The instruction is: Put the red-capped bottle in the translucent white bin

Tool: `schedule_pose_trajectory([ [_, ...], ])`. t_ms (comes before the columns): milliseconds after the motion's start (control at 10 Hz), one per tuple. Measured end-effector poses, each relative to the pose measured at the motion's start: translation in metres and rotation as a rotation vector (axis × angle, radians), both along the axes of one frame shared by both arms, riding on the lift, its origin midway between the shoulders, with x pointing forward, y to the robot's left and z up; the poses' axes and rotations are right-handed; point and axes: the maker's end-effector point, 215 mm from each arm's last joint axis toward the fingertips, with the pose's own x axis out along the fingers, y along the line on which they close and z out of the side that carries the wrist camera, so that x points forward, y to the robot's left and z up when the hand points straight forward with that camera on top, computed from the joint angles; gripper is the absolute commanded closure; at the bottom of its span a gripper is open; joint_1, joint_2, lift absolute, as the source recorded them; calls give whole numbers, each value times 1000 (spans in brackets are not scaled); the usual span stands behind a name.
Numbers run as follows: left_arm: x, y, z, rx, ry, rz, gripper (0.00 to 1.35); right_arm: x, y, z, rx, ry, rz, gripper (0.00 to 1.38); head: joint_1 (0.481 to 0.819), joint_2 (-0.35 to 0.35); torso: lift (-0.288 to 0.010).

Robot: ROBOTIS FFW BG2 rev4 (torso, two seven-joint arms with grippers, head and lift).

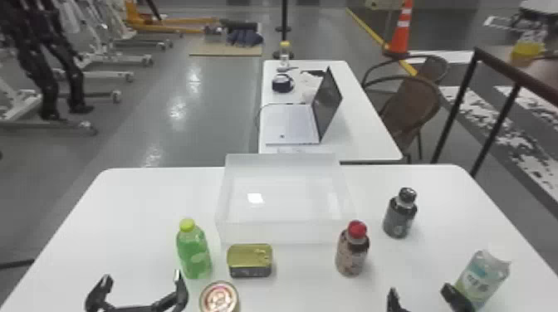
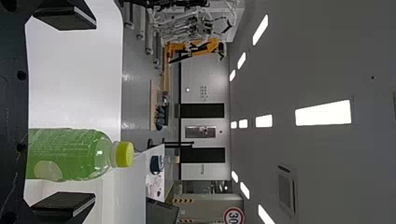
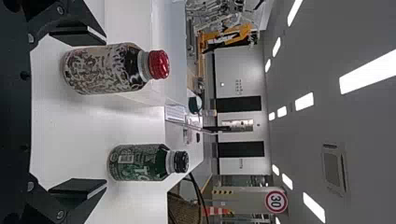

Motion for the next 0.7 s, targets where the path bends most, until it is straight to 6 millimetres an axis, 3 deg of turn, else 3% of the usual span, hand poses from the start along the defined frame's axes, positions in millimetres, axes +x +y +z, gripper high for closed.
schedule_pose_trajectory([
  [700,4,-4,2,-7,-5,-6,18,22,2,-29,40,41,80,209,549,0,-100],
])
